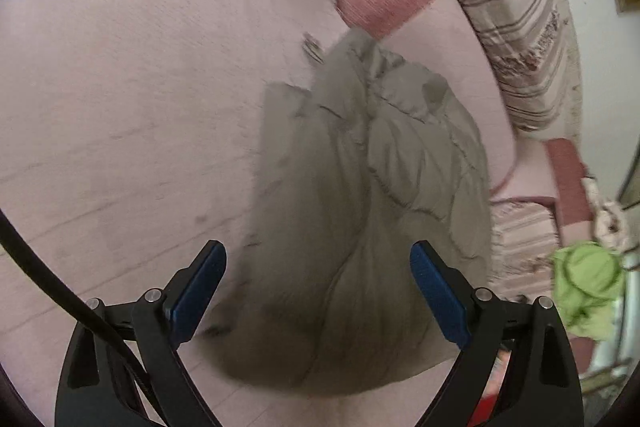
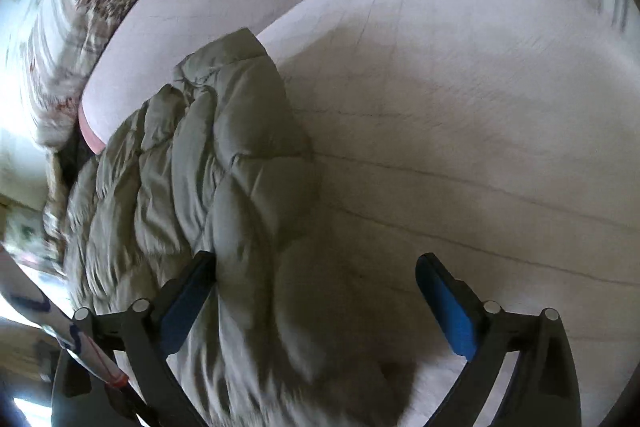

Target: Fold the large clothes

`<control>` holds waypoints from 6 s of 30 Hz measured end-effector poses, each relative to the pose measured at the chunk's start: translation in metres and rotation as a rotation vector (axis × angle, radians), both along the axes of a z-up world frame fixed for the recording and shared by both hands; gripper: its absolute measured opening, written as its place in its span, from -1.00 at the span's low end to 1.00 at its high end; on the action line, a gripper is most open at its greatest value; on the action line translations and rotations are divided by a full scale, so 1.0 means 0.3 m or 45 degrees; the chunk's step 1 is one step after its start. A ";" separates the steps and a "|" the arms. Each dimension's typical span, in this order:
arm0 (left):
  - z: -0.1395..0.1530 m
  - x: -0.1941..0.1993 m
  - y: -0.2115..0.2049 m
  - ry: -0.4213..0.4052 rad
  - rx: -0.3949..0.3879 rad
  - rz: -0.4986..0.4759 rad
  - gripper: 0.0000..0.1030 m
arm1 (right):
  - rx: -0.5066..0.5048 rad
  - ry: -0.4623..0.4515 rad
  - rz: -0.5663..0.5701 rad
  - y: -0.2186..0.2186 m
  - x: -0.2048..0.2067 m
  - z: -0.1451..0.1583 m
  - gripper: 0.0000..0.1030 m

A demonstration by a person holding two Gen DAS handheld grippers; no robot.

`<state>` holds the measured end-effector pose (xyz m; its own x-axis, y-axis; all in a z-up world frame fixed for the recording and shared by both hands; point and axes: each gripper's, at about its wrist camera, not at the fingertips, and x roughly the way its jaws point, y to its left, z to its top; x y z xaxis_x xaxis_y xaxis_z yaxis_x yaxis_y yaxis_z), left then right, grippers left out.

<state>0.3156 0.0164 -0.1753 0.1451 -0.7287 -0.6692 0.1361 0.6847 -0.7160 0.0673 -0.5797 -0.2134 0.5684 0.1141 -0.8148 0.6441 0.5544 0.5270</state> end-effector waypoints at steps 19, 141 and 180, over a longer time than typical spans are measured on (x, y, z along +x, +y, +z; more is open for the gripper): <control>0.131 -0.094 -0.249 -0.236 0.431 -0.063 -0.09 | 0.010 -0.089 0.227 0.089 0.181 0.050 -0.17; 0.645 -0.747 0.042 -1.024 0.777 0.397 0.88 | -0.887 0.057 0.336 0.954 -0.271 0.247 0.65; 0.333 -1.234 -0.209 -0.876 0.908 0.025 0.98 | -0.863 0.137 0.087 1.015 -0.619 0.381 0.66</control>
